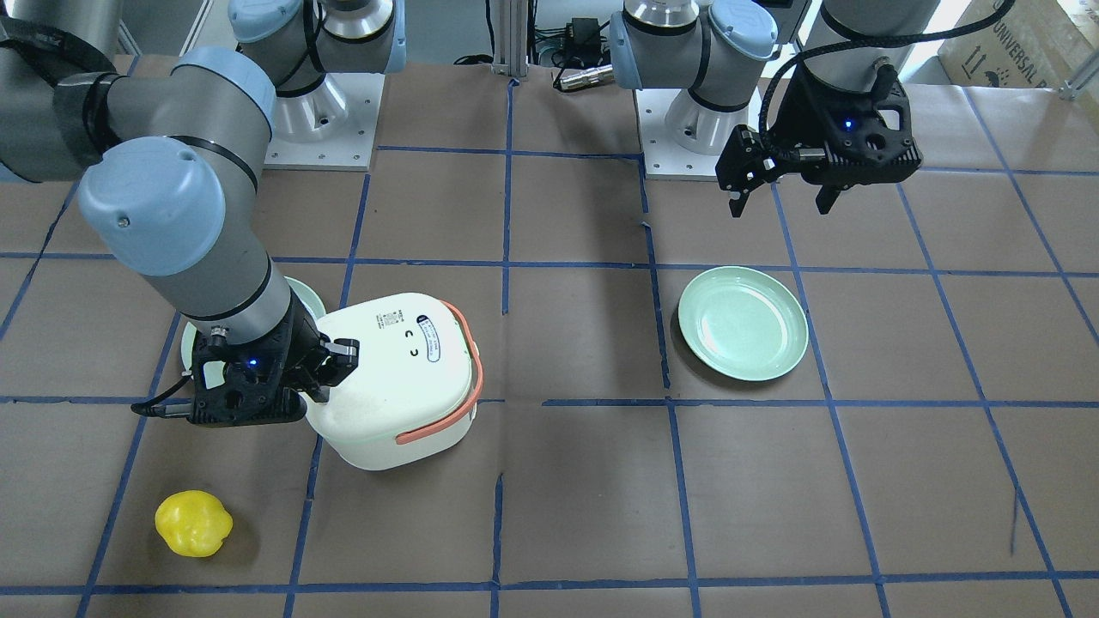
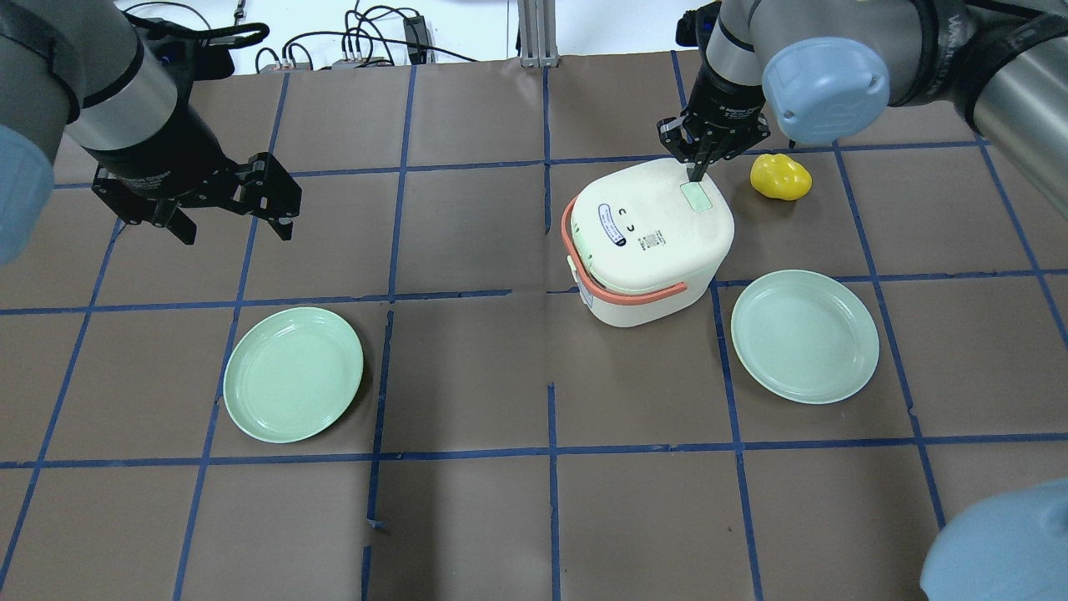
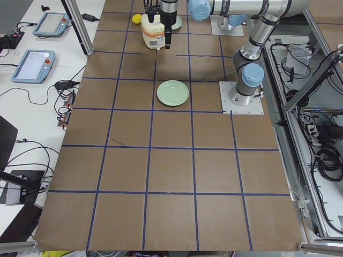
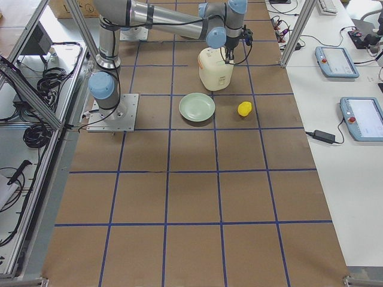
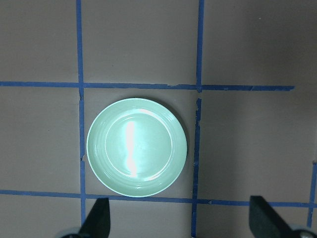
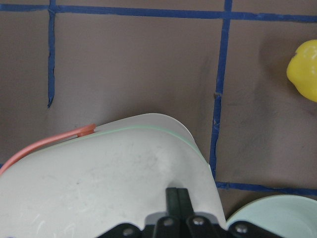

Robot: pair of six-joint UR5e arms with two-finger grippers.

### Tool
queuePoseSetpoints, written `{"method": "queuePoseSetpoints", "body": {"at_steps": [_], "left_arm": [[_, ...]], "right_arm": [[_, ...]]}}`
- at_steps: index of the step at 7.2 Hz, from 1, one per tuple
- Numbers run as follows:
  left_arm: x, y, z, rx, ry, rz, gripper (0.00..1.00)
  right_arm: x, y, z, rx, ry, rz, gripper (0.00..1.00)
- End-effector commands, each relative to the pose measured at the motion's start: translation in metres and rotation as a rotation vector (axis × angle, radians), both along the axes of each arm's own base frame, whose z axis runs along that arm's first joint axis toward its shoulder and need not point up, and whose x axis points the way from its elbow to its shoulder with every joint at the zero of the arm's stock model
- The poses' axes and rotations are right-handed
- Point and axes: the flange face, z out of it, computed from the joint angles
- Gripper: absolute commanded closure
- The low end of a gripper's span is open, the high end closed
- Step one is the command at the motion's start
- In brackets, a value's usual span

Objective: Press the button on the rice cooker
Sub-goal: 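Press down on the rice cooker's green lid button with the right gripper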

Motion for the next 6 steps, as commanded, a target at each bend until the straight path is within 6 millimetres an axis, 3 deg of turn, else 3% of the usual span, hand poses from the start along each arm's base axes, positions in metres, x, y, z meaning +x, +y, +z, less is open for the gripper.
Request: {"method": "queuePoseSetpoints", "body": {"at_steps": [1, 4, 6], "left_arm": [[0.0, 0.0, 0.0, 0.0, 0.0, 0.0, 0.0], [0.0, 0.0, 0.0, 0.001, 0.0, 0.0, 0.0], [0.0, 0.0, 0.0, 0.0, 0.0, 0.0, 0.0]], "right_arm": [[0.0, 0.0, -0.001, -0.001, -0.001, -0.001, 0.93], [-0.001, 0.005, 0.021, -0.032, 0.003, 0.004, 0.93], [-0.001, 0.007, 0.025, -0.037, 0.003, 0.002, 0.93]]}}
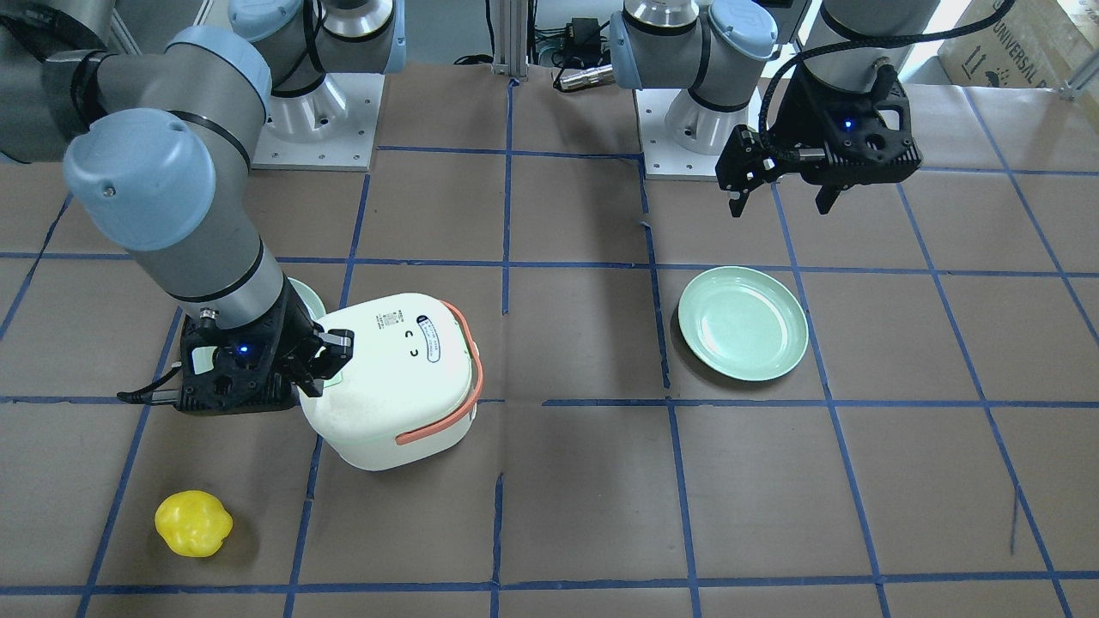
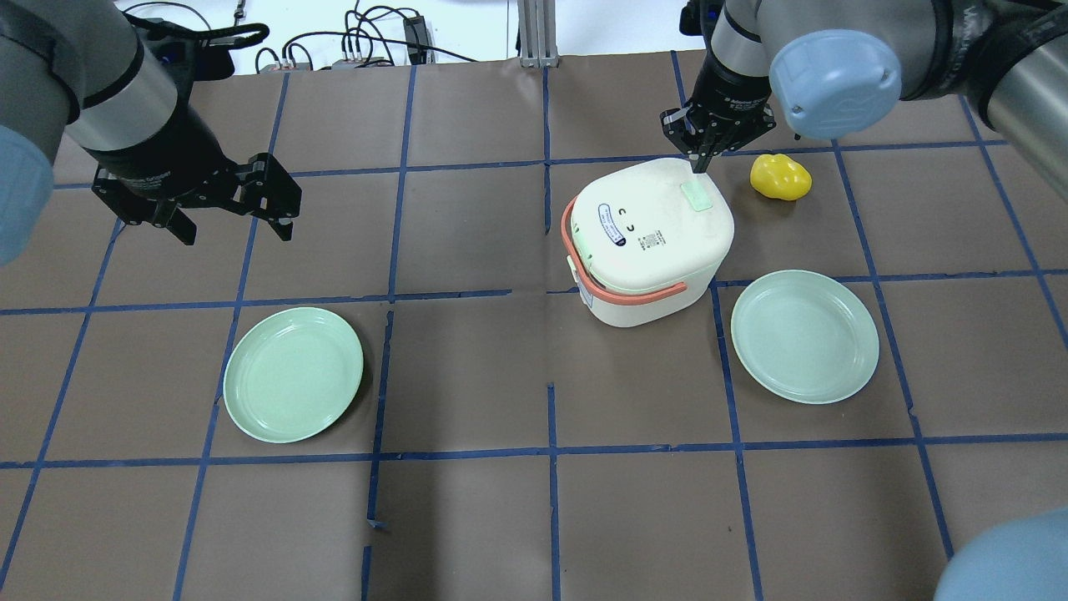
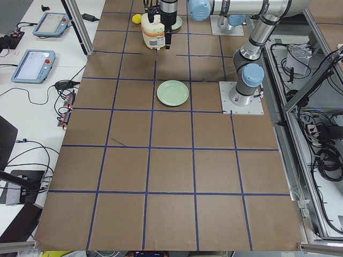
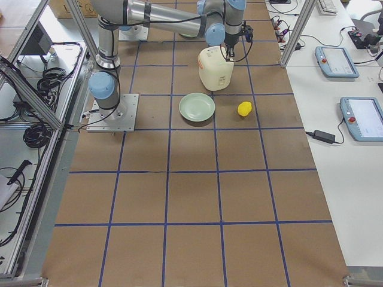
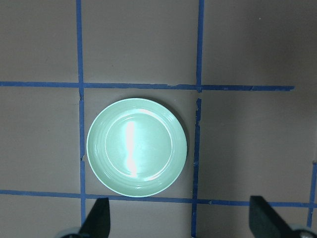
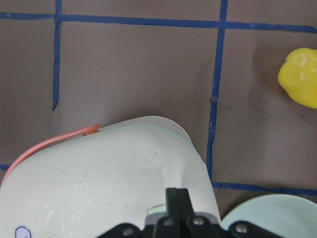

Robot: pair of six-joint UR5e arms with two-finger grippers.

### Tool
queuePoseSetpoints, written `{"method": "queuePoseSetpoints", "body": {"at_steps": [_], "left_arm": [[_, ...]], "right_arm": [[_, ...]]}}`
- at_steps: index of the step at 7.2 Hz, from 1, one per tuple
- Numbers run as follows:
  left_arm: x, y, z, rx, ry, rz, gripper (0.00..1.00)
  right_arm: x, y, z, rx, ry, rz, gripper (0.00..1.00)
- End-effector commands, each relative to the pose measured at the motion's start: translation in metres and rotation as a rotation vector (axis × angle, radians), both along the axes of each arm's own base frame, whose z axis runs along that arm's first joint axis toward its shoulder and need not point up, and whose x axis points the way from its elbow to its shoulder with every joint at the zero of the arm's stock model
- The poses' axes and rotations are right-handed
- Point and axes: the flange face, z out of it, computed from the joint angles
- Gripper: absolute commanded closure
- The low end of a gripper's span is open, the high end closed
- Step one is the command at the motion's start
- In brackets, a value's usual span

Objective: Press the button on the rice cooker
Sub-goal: 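Press down on the rice cooker's green lid button with the right gripper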

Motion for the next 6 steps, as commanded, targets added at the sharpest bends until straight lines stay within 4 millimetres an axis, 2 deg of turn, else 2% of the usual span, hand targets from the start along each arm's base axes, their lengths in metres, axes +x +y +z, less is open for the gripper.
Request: {"method": "queuePoseSetpoints", "body": {"at_steps": [1, 6], "left_arm": [[0.0, 0.0, 0.0, -0.001, 0.0, 0.0, 0.0], [0.0, 0.0, 0.0, 0.001, 0.0, 0.0, 0.0]], "right_arm": [[0.0, 0.005, -0.001, 0.006, 0.001, 0.001, 0.93], [0.002, 0.012, -0.02, 0.041, -0.002, 0.004, 0.93]]}}
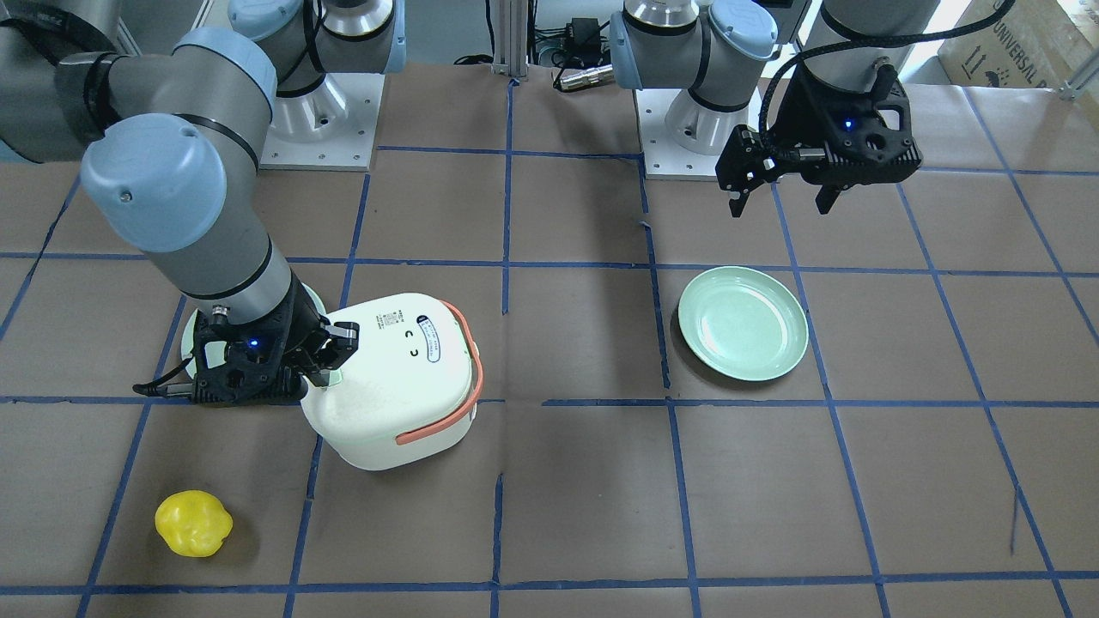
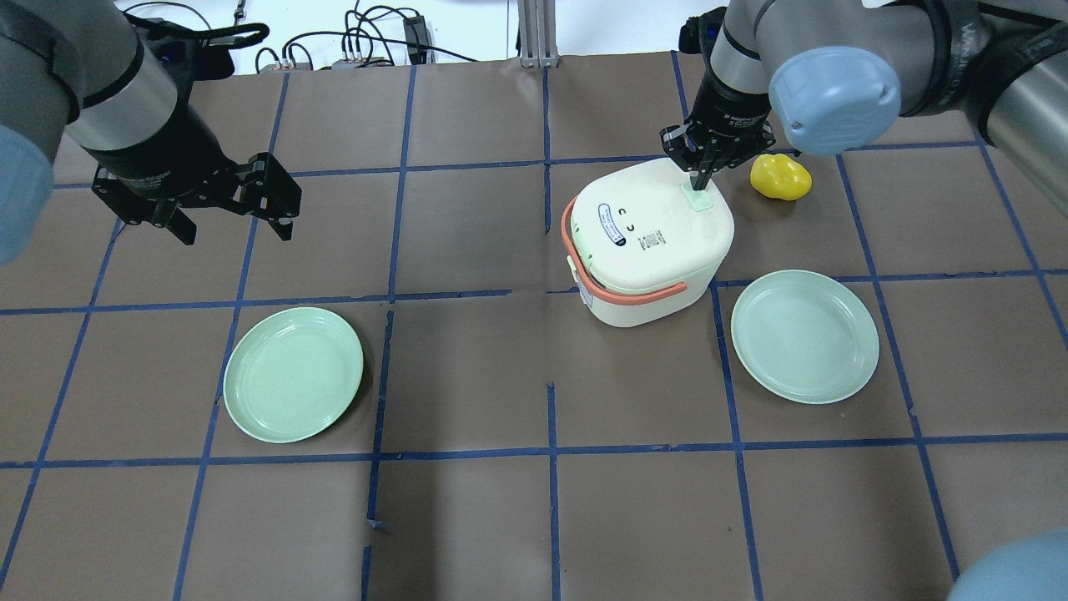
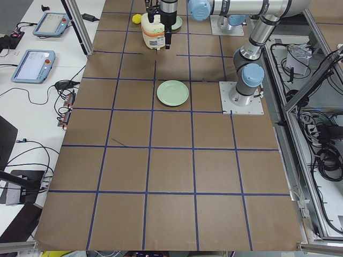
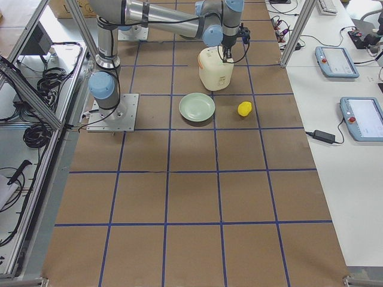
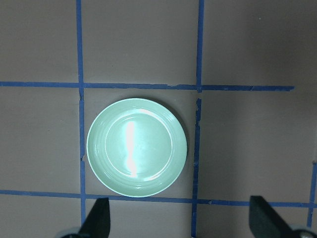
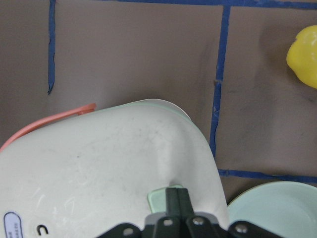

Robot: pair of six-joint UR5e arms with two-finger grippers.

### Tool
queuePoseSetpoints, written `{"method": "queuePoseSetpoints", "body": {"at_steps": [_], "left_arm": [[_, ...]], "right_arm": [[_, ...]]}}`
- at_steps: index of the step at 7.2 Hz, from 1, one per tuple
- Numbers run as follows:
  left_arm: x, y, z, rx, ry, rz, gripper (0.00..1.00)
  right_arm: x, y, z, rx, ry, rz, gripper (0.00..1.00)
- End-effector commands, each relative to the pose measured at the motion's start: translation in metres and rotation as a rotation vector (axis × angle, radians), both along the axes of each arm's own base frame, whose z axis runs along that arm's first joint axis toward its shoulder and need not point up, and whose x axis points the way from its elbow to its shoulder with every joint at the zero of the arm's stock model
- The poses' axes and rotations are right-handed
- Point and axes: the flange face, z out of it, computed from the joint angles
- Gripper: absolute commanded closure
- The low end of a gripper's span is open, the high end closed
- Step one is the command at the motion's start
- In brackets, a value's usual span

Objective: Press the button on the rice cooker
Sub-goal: 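Press down on the rice cooker's green lid button with the right gripper, then lift the right gripper away as the rice cooker lid pops open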

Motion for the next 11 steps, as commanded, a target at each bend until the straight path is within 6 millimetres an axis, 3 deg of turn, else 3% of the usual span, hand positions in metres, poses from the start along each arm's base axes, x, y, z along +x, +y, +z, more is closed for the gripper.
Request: {"method": "queuePoseSetpoints", "body": {"at_steps": [1, 4, 6, 7, 9, 11], "left_arm": [[0.0, 0.0, 0.0, 0.001, 0.0, 0.0, 0.0], [0.0, 0.0, 0.0, -0.001, 0.0, 0.0, 0.0], [0.0, 0.0, 0.0, 0.001, 0.0, 0.0, 0.0], [0.0, 0.0, 0.0, -0.001, 0.0, 0.0, 0.0], [0.0, 0.0, 0.0, -0.001, 0.0, 0.0, 0.0], [0.0, 0.0, 0.0, 0.001, 0.0, 0.0, 0.0]], "right_arm": [[0.0, -0.001, -0.004, 0.003, -0.003, -0.001, 0.93], [0.0, -0.002, -0.008, 0.008, -0.003, -0.001, 0.93], [0.001, 0.001, 0.014, -0.021, -0.003, 0.0, 0.91], [0.001, 0.011, 0.032, -0.032, -0.003, 0.003, 0.78], [-0.001, 0.036, 0.072, -0.056, 0.002, 0.012, 0.0], [-0.01, 0.052, 0.11, -0.063, 0.057, 0.005, 0.0]]}}
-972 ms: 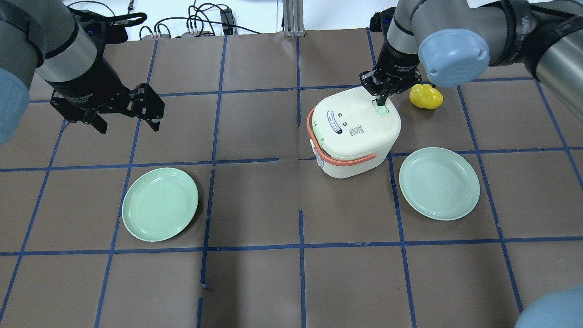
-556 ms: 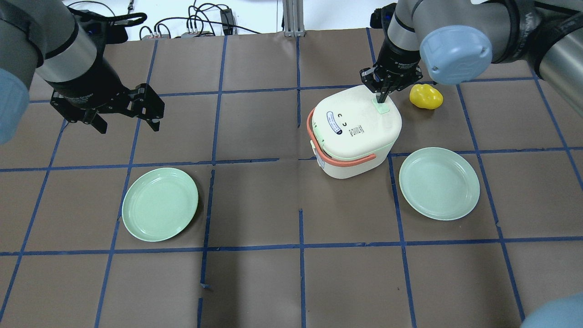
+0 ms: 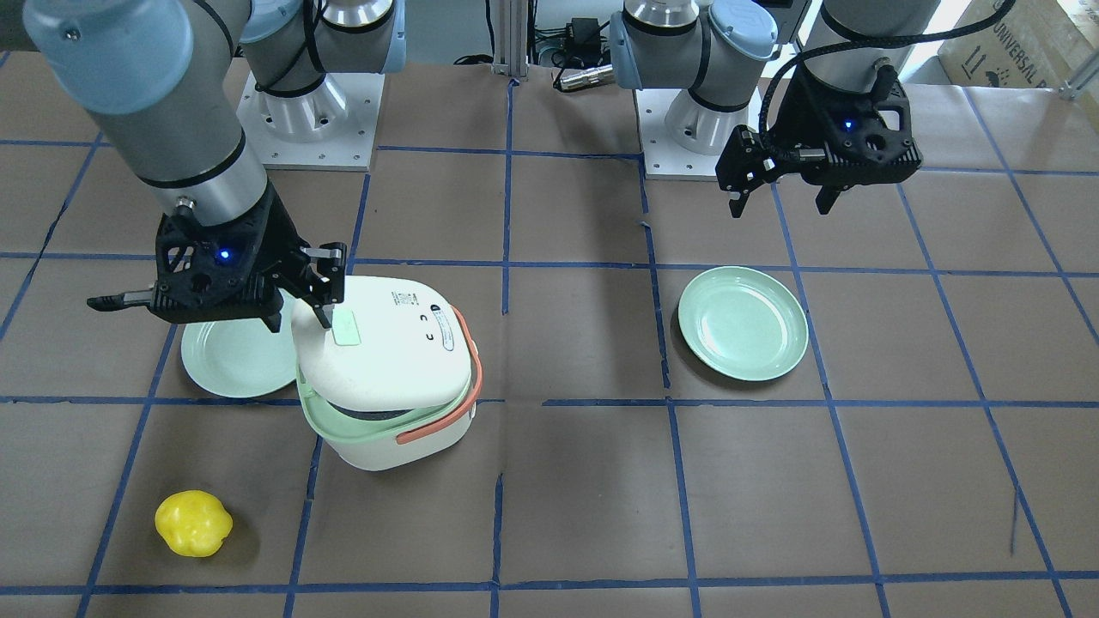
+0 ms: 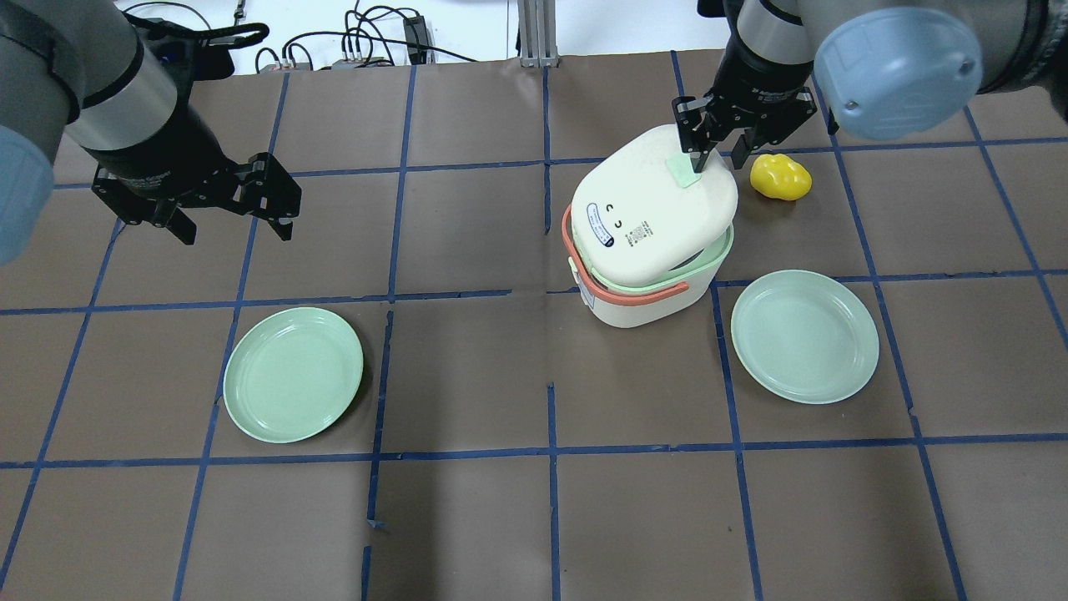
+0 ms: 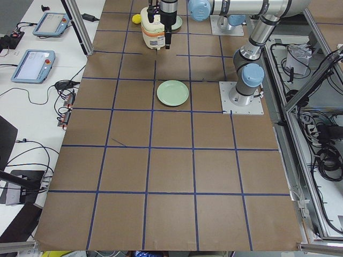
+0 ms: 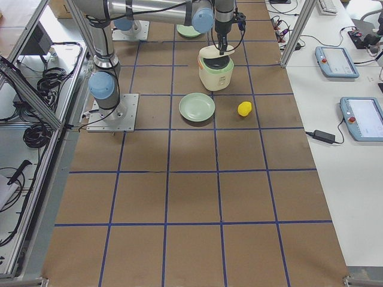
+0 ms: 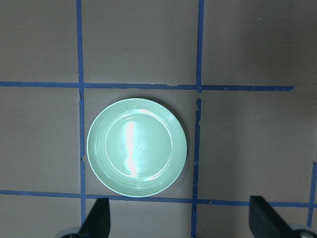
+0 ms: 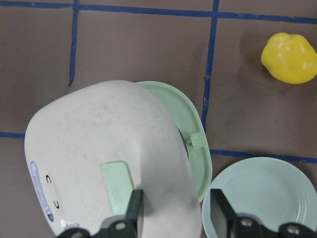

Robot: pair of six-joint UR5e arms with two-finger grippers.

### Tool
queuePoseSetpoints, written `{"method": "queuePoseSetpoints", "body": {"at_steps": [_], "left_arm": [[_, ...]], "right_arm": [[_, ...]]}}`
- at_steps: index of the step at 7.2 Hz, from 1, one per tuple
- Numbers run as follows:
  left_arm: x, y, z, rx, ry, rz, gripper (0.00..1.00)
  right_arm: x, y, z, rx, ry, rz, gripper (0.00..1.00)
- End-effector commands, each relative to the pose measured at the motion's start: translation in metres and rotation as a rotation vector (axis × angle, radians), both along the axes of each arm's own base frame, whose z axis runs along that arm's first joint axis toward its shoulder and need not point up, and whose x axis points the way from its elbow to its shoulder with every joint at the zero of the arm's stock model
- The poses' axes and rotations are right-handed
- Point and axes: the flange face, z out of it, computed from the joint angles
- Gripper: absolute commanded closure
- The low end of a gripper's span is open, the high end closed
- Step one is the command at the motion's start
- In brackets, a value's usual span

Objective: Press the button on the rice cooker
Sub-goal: 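Lift the right gripper away as the rice cooker lid pops open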

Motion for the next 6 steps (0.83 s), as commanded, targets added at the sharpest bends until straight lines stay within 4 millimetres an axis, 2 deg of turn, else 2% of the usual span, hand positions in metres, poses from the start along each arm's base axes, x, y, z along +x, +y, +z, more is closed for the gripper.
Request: {"method": "queuePoseSetpoints", "body": {"at_steps": [1, 2, 3, 5, 6], "left_arm": [[0.0, 0.0, 0.0, 0.0, 0.0, 0.0, 0.0], [0.0, 0.0, 0.0, 0.002, 0.0, 0.0, 0.0], [0.0, 0.0, 0.0, 0.002, 0.0, 0.0, 0.0], [0.0, 0.0, 0.0, 0.0, 0.0, 0.0, 0.0], [0.0, 0.0, 0.0, 0.0, 0.0, 0.0, 0.0]], "right_arm": [[-0.01, 0.01, 0.049, -0.029, 0.043, -0.012, 0.0], [-0.023, 0.007, 0.067, -0.023, 0.054, -0.035, 0.0], [-0.033, 0.006, 0.076, -0.021, 0.055, -0.052, 0.0], [-0.032, 0.012, 0.074, -0.016, 0.05, -0.053, 0.0], [-0.032, 0.016, 0.064, 0.002, 0.045, -0.051, 0.01]]}}
